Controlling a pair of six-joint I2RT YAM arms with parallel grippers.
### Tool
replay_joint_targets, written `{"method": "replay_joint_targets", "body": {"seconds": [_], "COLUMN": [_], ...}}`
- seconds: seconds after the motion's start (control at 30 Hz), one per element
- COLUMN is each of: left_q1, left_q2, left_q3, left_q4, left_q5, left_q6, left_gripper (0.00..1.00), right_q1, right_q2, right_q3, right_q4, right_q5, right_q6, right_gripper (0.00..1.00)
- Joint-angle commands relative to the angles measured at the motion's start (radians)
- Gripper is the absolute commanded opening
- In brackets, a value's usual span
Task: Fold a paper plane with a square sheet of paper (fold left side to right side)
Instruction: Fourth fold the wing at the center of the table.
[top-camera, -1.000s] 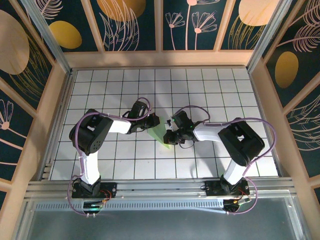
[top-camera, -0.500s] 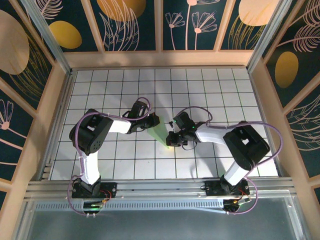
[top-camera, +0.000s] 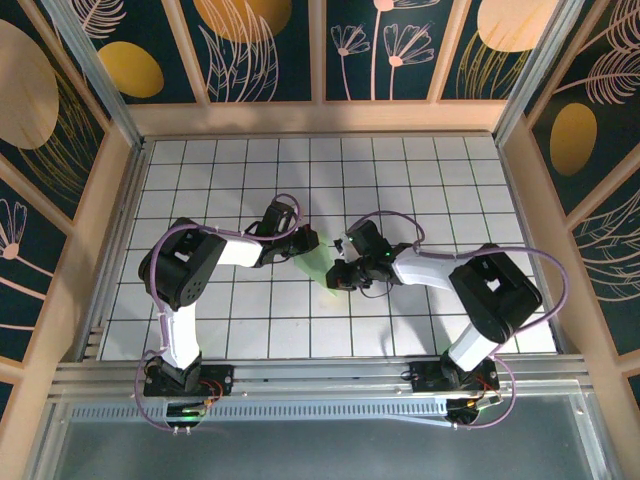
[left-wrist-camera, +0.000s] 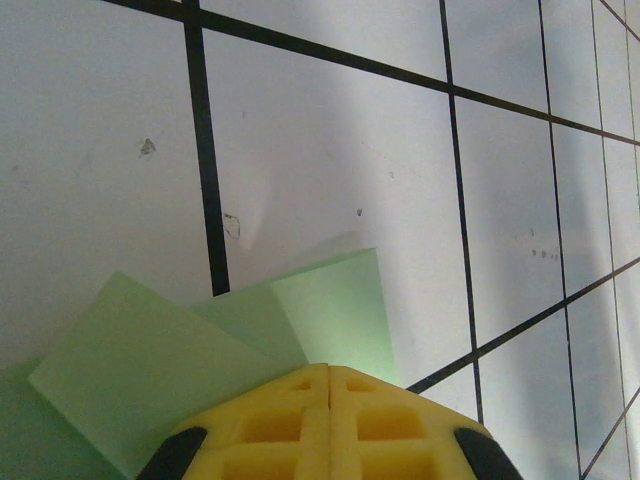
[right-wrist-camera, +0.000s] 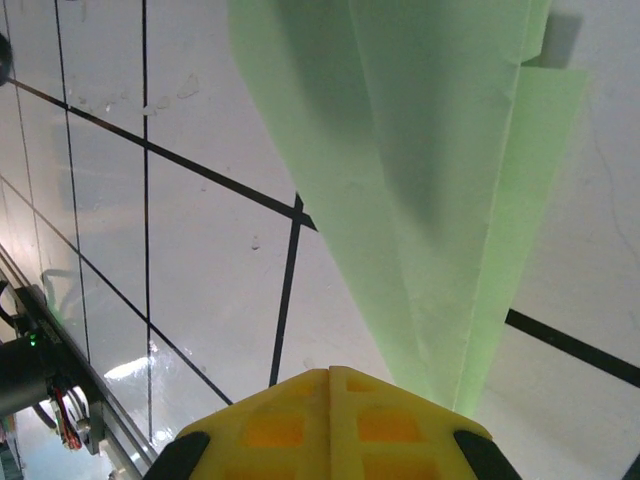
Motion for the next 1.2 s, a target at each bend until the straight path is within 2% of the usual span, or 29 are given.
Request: {"method": "replay_joint_targets", "body": {"seconds": [0.0, 0.3, 0.5, 0.63, 0.97, 1.17], "left_q1": [0.012, 0.013, 0.012, 0.012, 0.013, 0.012], "left_q2": [0.057, 0.060, 0.059, 0.055, 0.048, 0.015], "left_q3": [-0.024, -0.021, -0.021, -0.024, -0.018, 0.030], "left_q4": [-0.127, -0.130, -0.133, -0.136, -0.142, -0.131], "left_q5": [-0.074, -0.074, -0.075, -0.081, -0.084, -0.039], "left_q6": [0.025, 0.024, 0.026, 0.026, 0.026, 0.011], "left_gripper": [0.00, 0.00, 0.00, 0.00, 0.00, 0.01], "right_q1": [0.007, 0.005, 0.004, 0.004, -0.001, -0.055], "right_q2": [0.033, 0.057, 0.056, 0.038, -0.062, -0.213], "right_q3": [-0.016, -0.048, -0.105, -0.151, -0.273, -0.232], "right_q4": [0.022, 0.001, 0.040, 0.043, 0.087, -0.046], "right_q5": [0.005, 0.028, -0.027, -0.022, -0.079, -0.040], "right_q6": [0.012, 0.019, 0.052, 0.069, 0.077, -0.036], "right_gripper": [0.00, 0.00, 0.00, 0.00, 0.00, 0.00]}}
